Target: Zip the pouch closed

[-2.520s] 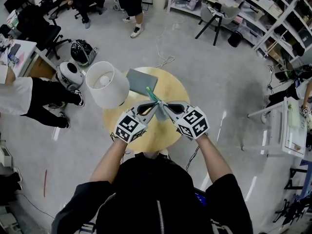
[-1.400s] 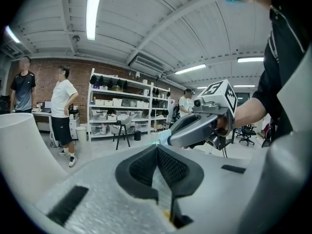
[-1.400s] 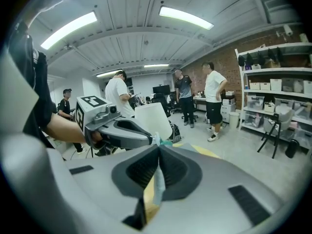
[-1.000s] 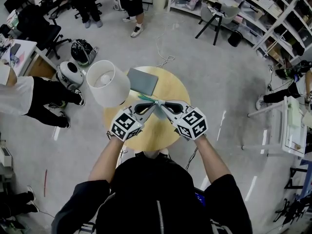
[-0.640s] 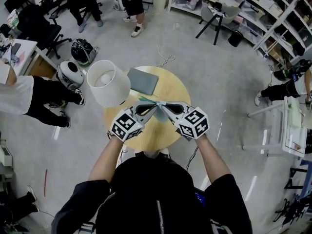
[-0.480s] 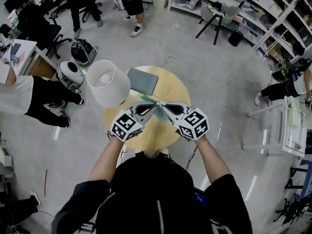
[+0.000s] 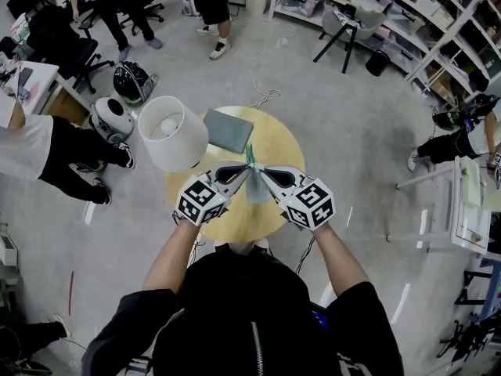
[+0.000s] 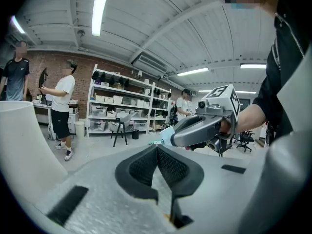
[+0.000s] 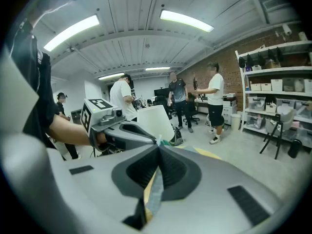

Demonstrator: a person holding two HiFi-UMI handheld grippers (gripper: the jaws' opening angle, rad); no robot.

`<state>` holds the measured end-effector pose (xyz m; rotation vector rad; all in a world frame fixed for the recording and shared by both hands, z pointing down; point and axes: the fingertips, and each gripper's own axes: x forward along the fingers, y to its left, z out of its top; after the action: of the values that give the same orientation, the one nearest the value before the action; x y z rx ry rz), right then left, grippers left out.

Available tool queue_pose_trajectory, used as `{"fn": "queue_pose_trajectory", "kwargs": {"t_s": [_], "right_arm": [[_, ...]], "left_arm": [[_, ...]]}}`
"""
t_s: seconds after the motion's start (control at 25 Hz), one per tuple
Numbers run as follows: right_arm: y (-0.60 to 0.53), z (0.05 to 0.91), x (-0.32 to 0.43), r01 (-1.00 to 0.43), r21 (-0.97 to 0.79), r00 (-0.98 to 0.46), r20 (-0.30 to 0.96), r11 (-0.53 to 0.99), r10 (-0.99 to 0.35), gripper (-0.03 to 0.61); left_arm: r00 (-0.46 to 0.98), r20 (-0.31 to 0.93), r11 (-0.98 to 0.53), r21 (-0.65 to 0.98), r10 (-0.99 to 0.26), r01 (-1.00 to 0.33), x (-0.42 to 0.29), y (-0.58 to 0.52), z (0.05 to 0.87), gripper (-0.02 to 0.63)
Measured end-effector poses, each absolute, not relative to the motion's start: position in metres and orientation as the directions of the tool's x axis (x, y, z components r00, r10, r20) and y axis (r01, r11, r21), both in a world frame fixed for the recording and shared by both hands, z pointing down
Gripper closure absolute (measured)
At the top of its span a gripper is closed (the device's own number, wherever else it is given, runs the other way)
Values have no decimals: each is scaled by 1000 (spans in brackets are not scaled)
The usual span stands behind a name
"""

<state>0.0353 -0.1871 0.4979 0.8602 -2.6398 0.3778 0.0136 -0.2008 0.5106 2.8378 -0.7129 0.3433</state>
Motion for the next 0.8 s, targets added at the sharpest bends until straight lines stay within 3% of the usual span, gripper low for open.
{"fn": "queue_pose_trajectory", "kwargs": {"t_s": [0.64, 0.8], "right_arm": [[-184, 501, 38, -571, -209, -796, 379, 794, -473, 554], [-182, 499, 35, -541, -251, -820, 369, 803, -437, 512]], "left_arm": [[888, 273, -917, 41, -371, -396, 24, -186, 502, 609], [890, 279, -923, 34, -360, -383, 25, -186, 500, 609]]}}
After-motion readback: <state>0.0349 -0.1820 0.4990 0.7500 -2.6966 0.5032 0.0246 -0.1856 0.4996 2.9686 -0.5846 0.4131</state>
